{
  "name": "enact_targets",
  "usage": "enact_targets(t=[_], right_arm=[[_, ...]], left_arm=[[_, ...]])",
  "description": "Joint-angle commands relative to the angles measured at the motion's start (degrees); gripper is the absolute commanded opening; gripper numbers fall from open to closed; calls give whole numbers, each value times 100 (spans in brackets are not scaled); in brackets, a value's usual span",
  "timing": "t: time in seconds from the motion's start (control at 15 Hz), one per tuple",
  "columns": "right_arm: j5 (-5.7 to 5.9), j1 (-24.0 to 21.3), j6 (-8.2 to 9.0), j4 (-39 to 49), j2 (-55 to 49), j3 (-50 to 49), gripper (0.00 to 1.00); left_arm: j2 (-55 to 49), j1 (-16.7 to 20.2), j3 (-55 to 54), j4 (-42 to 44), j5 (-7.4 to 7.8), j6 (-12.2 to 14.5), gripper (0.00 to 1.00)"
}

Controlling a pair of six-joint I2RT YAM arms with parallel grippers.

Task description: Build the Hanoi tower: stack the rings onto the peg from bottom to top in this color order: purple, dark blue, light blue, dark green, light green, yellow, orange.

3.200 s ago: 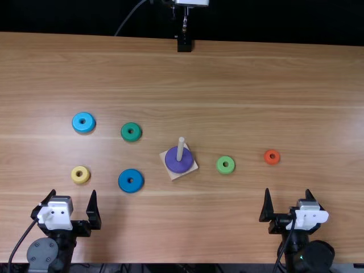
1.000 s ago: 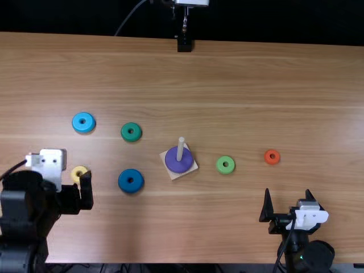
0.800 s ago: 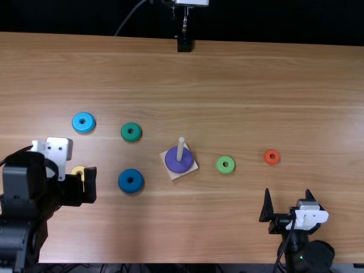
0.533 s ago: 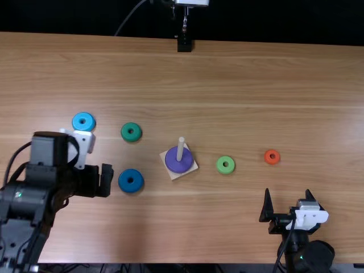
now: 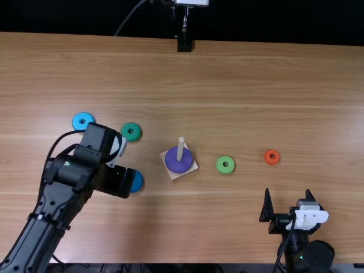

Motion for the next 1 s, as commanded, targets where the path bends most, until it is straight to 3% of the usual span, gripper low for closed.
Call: enact_targets(t=[0.0,0.13,0.47,0.93], right_arm=[[-61,-67,-22,-457,-73,-339,100],[-61,-67,-22,-457,-73,-339,100],[-72,-67,-22,-457,-73,-339,100],[-72,-67,-22,-457,-73,-339,100]], left_arm=[[233,-237,31,19,-51,32,100],[585,-395,48,19,-83,32,100],[1182,-404,75,62,-51,43,100],[1613,-510,22,884,-30,32,100]])
